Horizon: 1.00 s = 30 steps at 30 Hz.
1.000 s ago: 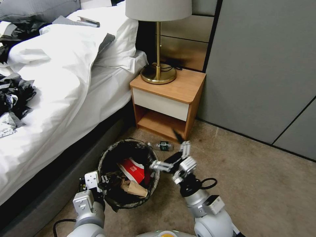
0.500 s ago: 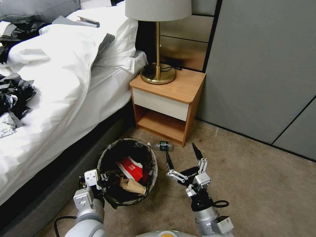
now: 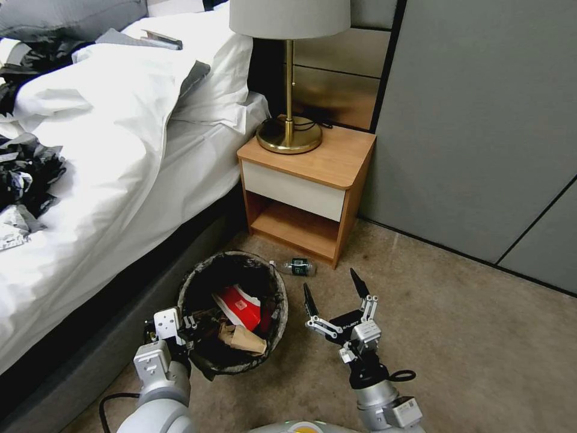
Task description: Pick up the trash bin, then pick up the garbage from the floor and place it into the trash bin.
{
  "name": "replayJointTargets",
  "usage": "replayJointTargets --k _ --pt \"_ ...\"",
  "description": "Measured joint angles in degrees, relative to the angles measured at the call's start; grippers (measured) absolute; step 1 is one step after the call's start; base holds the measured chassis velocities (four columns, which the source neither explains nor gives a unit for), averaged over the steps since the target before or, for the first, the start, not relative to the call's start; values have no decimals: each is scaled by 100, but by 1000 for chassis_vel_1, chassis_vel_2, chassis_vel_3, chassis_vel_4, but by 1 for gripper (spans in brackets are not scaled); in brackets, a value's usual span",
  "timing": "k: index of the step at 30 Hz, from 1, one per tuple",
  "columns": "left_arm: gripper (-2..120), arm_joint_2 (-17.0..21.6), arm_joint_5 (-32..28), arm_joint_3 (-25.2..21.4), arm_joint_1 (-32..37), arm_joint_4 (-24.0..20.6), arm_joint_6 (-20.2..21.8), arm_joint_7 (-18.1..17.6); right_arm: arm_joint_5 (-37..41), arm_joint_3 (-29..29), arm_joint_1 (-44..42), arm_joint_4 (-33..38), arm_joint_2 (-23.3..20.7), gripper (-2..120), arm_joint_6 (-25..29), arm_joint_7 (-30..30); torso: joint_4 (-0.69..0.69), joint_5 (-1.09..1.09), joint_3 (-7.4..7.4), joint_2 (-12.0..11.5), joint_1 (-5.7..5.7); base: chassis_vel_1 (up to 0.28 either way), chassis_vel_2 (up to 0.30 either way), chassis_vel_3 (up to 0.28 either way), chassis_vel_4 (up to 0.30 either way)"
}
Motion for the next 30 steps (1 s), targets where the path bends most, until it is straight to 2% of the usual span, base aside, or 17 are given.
replayJointTargets --k 13,30 --pt "0 -12 3 12 -15 -6 0 -5 -3 32 75 -50 46 100 243 -221 0 7 2 0 1 -50 41 60 -43" --pt "0 -22 22 20 54 -88 0 -8 -51 30 179 -60 57 100 311 -245 1 8 0 0 0 0 0 0 0"
